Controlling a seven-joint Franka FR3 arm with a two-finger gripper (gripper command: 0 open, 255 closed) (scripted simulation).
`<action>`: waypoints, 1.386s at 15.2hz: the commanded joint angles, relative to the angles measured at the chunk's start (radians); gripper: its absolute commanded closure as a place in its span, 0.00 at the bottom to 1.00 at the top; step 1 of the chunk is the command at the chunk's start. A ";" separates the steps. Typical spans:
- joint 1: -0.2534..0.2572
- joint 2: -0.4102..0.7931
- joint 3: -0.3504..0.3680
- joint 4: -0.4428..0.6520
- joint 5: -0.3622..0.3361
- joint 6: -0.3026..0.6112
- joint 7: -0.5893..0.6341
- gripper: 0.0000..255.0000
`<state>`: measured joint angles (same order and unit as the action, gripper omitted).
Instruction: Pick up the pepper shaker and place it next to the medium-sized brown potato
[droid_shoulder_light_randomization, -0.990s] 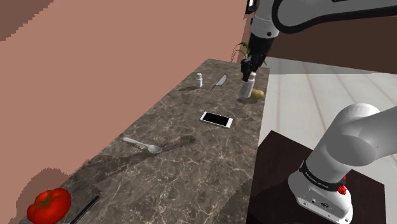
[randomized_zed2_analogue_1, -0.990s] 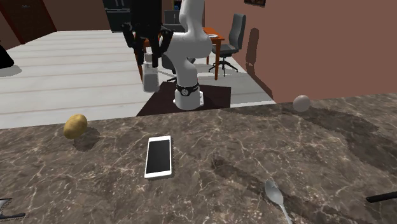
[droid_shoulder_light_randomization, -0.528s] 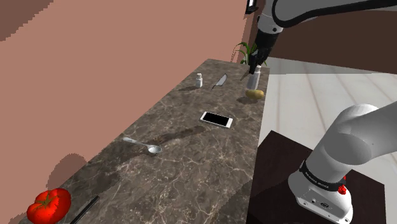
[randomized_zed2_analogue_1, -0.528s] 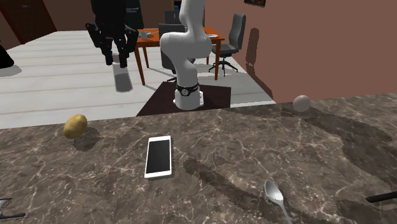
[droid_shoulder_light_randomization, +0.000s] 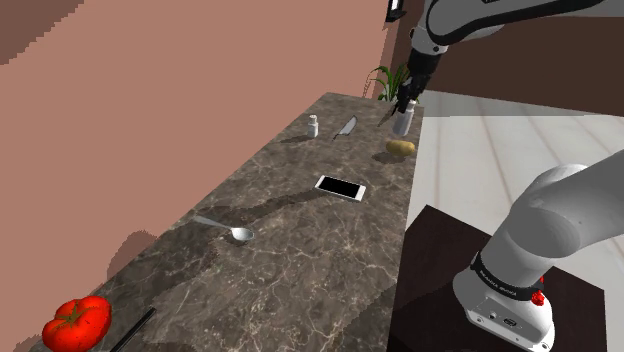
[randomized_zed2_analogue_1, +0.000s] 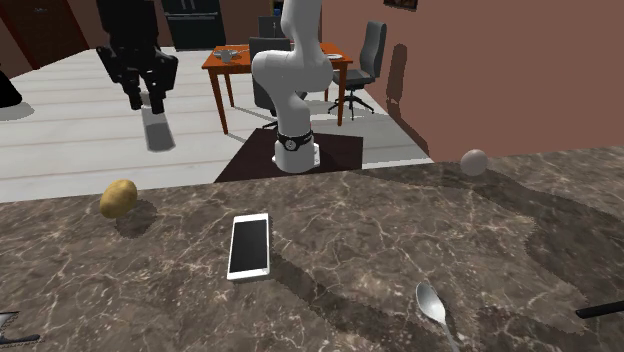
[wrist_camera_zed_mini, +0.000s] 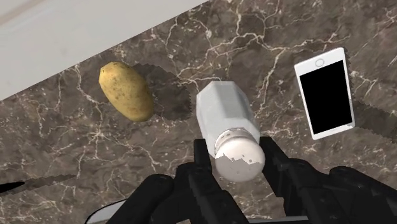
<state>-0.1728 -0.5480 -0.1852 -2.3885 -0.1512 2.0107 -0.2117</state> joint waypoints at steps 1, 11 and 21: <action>-0.001 0.004 -0.003 -0.026 -0.003 0.031 0.001 1.00; -0.006 0.035 -0.016 -0.139 -0.014 0.174 0.008 1.00; -0.009 0.095 -0.030 -0.232 -0.026 0.327 0.014 1.00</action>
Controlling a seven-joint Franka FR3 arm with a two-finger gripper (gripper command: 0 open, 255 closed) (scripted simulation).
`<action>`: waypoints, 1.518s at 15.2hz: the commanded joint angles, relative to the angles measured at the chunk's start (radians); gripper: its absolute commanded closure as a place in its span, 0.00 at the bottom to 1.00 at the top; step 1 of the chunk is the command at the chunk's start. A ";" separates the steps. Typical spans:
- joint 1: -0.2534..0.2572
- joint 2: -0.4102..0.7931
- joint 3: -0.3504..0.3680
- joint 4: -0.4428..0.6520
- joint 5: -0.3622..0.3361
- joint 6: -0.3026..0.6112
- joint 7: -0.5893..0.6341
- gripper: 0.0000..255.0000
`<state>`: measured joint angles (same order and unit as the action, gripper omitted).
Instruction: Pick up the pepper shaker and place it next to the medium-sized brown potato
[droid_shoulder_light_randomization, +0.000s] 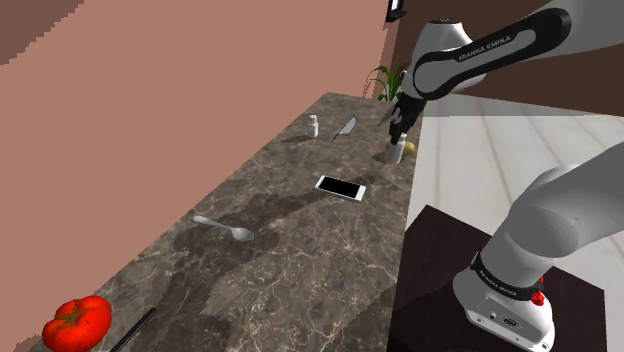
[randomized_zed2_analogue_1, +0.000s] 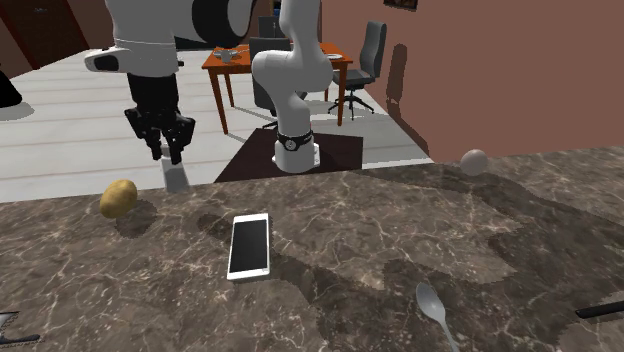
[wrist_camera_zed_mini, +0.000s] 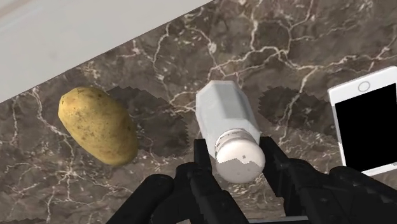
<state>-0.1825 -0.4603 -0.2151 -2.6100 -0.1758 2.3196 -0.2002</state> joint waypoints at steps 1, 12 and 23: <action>0.000 0.015 -0.001 -0.019 -0.002 0.034 0.004 1.00; -0.001 0.072 -0.011 -0.065 -0.008 0.137 0.007 1.00; -0.001 0.011 0.000 -0.042 -0.006 0.053 0.008 0.00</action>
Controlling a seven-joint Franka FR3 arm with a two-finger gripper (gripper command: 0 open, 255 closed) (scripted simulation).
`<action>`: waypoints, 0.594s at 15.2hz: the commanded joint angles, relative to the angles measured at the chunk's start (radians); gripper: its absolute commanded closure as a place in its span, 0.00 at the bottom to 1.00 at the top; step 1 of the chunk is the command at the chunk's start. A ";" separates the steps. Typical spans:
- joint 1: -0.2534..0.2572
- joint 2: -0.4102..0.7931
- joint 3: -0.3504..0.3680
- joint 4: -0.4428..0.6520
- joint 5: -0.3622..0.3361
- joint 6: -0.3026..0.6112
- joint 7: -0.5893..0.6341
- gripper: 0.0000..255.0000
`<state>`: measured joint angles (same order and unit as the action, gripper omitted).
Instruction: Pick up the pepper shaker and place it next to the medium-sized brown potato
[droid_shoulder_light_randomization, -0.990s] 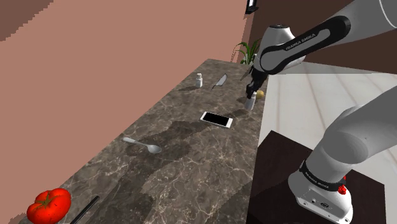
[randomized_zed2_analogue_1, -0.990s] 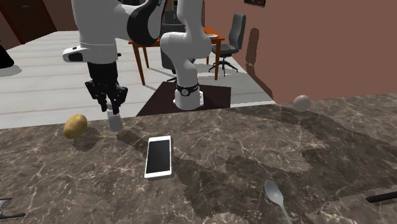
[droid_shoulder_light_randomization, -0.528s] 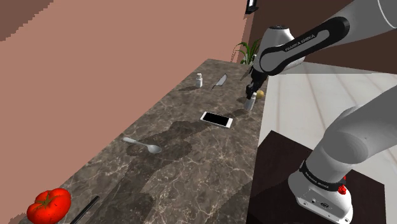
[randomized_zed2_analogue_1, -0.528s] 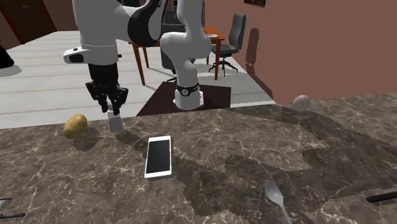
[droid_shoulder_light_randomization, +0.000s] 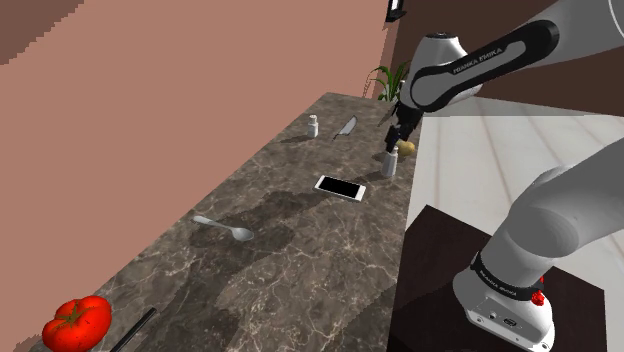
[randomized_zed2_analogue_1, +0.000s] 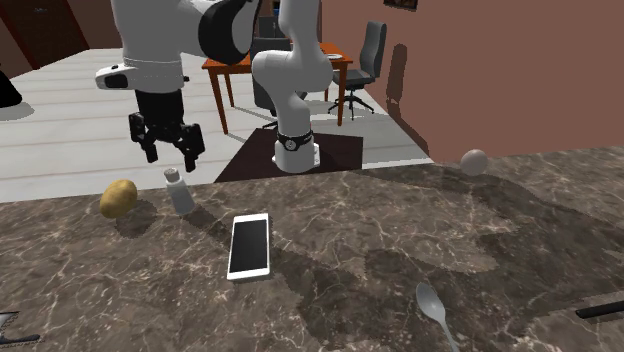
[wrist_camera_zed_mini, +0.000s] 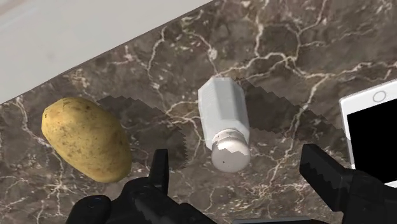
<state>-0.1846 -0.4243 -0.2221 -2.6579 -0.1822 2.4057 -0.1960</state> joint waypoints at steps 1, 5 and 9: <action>0.001 -0.052 0.012 0.020 0.002 -0.074 0.004 0.00; 0.001 -0.072 0.016 0.032 0.004 -0.106 0.004 0.00; 0.001 -0.072 0.016 0.032 0.004 -0.106 0.004 0.00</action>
<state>-0.1837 -0.4963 -0.2063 -2.6263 -0.1784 2.2999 -0.1915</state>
